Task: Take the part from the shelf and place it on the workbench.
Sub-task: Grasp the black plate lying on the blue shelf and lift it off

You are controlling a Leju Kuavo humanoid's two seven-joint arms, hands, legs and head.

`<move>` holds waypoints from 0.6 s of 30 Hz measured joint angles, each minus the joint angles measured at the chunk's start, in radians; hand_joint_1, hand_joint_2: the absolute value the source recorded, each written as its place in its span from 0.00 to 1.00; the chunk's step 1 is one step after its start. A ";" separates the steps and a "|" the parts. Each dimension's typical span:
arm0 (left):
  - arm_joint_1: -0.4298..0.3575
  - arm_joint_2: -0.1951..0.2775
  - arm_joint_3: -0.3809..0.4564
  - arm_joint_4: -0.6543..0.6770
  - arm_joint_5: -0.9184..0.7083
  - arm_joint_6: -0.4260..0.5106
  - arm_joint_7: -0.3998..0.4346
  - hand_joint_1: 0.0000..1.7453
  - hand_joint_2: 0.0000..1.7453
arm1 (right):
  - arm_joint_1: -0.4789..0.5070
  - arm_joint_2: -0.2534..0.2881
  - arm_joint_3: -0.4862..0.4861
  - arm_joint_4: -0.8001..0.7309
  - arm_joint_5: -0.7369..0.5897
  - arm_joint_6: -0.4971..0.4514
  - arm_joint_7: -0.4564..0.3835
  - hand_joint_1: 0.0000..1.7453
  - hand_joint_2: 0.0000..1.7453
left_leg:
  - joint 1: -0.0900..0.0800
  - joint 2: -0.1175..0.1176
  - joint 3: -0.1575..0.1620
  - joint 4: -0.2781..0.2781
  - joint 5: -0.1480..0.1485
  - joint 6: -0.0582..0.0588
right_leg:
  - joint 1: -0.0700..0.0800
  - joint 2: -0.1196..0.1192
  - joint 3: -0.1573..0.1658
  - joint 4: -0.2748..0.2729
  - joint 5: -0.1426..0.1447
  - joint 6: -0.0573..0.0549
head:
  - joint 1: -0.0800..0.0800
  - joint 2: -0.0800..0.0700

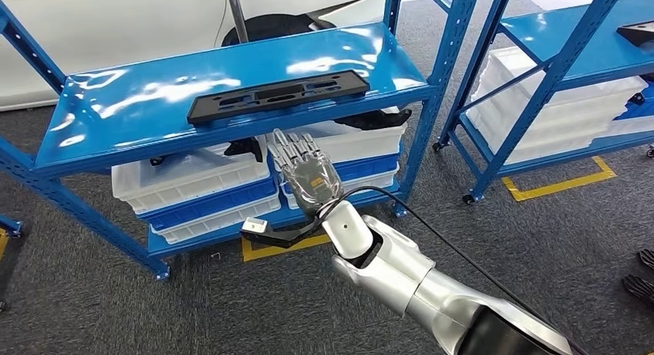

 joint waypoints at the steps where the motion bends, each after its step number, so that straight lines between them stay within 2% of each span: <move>1: 0.000 -0.001 0.000 0.000 0.001 0.000 0.000 0.00 0.00 | -0.001 0.001 0.000 0.000 0.000 0.000 0.000 0.00 1.00 | -0.003 -0.001 0.007 -0.017 0.000 0.007 | 0.001 0.001 0.003 -0.001 -0.004 0.008 | 0.000 0.000; 4: 0.000 -0.001 0.000 0.000 0.002 0.000 0.000 0.00 0.00 | -0.001 0.002 0.002 0.000 -0.001 0.000 -0.001 0.00 1.00 | -0.010 -0.004 0.015 -0.017 -0.012 0.037 | -0.005 -0.002 0.009 0.002 -0.017 0.026 | 0.002 0.000; 5: -0.001 -0.001 0.000 0.000 0.002 0.000 0.000 0.00 0.00 | -0.002 0.003 0.003 0.000 -0.001 0.000 0.000 0.00 1.00 | -0.010 -0.004 0.021 -0.019 -0.014 0.047 | -0.006 -0.004 -0.001 0.029 -0.033 0.028 | 0.004 0.000; 6: -0.001 -0.001 0.000 0.000 0.002 0.001 0.000 0.00 0.00 | -0.003 0.003 0.004 0.000 -0.002 0.000 0.000 0.00 1.00 | -0.010 -0.004 0.029 -0.021 -0.016 0.055 | -0.005 -0.006 -0.025 0.084 -0.059 0.028 | 0.005 0.000; 8: -0.001 -0.001 0.000 0.000 0.002 0.001 0.000 0.00 0.00 | -0.002 0.002 0.007 0.000 -0.003 0.000 0.000 0.00 1.00 | -0.017 -0.003 0.039 -0.021 -0.025 0.068 | 0.003 -0.007 -0.108 0.241 -0.118 0.022 | 0.006 0.000; 9: 0.000 -0.001 0.000 0.000 0.002 0.001 0.000 0.00 0.00 | 0.000 0.001 0.008 0.000 -0.003 0.000 0.000 0.00 1.00 | -0.020 -0.003 0.044 -0.021 -0.030 0.072 | 0.006 -0.007 -0.149 0.303 -0.133 0.020 | 0.006 0.000; 10: 0.001 -0.001 0.000 0.000 0.002 0.001 0.000 0.00 0.00 | 0.003 -0.001 0.009 0.001 -0.003 0.001 0.000 0.00 1.00 | -0.023 -0.004 0.049 -0.021 -0.035 0.075 | 0.010 -0.007 -0.172 0.328 -0.127 0.016 | 0.006 0.000; 11: 0.002 -0.001 0.000 0.000 0.001 0.001 0.000 0.00 0.00 | 0.004 -0.002 0.009 0.001 -0.004 0.001 0.000 0.00 1.00 | -0.025 -0.006 0.056 -0.021 -0.040 0.075 | 0.012 -0.007 -0.176 0.311 -0.101 0.012 | 0.006 0.000; 13: 0.002 -0.001 0.000 0.000 0.001 0.001 0.000 0.00 0.00 | 0.005 -0.003 0.010 0.001 -0.004 0.001 0.000 0.00 1.00 | -0.028 -0.010 0.072 -0.021 -0.054 0.072 | 0.016 -0.007 -0.130 0.175 -0.009 0.000 | 0.007 0.000; 14: 0.002 -0.001 0.000 0.000 0.001 0.001 0.000 0.00 0.00 | 0.005 -0.003 0.011 0.001 -0.004 0.001 0.000 0.00 1.00 | -0.032 -0.011 0.078 -0.019 -0.061 0.067 | 0.019 -0.007 -0.102 0.104 0.026 -0.006 | 0.007 0.000; 15: 0.001 -0.001 0.000 0.000 0.001 0.001 0.000 0.00 0.00 | 0.005 -0.003 0.012 0.001 -0.005 0.002 0.000 0.00 1.00 | -0.033 -0.012 0.081 -0.018 -0.068 0.062 | 0.022 -0.007 -0.083 0.054 0.047 -0.012 | 0.007 0.000; 16: 0.001 -0.001 0.000 0.000 0.001 0.001 0.000 0.00 0.00 | 0.005 -0.004 0.012 0.001 -0.007 0.004 0.000 0.00 1.00 | -0.035 -0.012 0.081 -0.018 -0.072 0.057 | 0.025 -0.007 -0.075 0.031 0.051 -0.017 | 0.007 0.000; 18: 0.000 -0.001 0.000 0.000 0.001 0.001 0.000 0.00 0.00 | 0.005 -0.004 0.013 0.001 -0.013 0.009 0.000 0.00 1.00 | -0.033 -0.012 0.083 -0.020 -0.079 0.048 | 0.028 -0.005 -0.072 0.027 0.045 -0.027 | 0.007 0.000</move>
